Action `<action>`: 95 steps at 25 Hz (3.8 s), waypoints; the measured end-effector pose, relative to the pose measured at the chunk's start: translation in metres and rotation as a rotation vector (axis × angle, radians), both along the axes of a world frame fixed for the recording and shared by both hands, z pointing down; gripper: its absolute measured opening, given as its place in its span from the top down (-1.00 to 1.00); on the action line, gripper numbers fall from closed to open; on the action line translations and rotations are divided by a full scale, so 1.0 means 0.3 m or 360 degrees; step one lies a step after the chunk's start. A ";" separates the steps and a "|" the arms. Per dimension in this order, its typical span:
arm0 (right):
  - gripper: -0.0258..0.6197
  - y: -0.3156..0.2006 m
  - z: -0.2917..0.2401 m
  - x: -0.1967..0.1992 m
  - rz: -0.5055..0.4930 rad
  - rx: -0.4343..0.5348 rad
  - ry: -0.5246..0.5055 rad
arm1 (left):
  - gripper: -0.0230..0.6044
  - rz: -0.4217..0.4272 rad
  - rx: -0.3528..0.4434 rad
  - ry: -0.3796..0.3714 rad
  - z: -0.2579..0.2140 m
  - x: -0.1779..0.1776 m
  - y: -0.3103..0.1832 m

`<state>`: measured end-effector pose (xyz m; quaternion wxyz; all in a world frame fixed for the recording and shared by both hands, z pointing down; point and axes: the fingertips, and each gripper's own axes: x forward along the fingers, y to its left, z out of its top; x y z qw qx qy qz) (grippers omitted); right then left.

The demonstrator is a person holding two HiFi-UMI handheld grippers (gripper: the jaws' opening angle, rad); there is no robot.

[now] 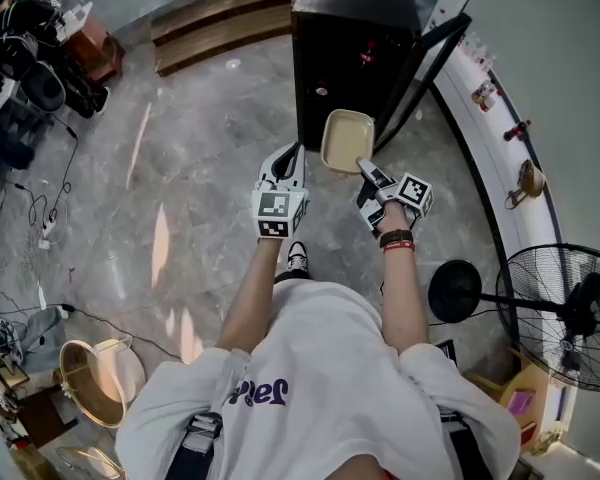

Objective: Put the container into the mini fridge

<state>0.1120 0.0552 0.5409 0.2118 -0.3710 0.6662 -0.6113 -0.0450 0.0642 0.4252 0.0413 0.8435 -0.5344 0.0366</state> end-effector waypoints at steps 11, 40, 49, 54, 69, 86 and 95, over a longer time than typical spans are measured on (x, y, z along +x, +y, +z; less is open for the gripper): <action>0.23 -0.241 0.030 -0.082 0.0048 -0.0021 0.0004 | 0.86 0.0085 -0.0011 0.0027 0.023 -0.052 -0.253; 0.24 -0.861 0.151 -0.172 0.0024 -0.0009 0.0028 | 0.86 0.0240 -0.0079 0.0088 0.166 -0.042 -0.838; 0.24 -1.031 0.204 -0.115 0.0057 -0.0001 0.0004 | 0.86 0.0201 -0.0125 0.0055 0.225 0.001 -0.989; 0.24 -1.096 0.249 -0.102 0.0057 -0.0046 -0.0022 | 0.86 0.0210 -0.0128 0.0049 0.238 0.030 -1.068; 0.24 -1.325 0.322 -0.068 0.0071 -0.0032 -0.0006 | 0.86 0.0222 -0.0144 0.0070 0.291 0.083 -1.257; 0.24 -1.600 0.479 -0.100 0.0010 0.0012 0.0078 | 0.86 0.0196 -0.0126 0.0057 0.423 0.050 -1.436; 0.24 -1.684 0.568 -0.101 -0.0032 0.0001 0.0122 | 0.86 0.0210 -0.0144 0.0040 0.498 0.074 -1.478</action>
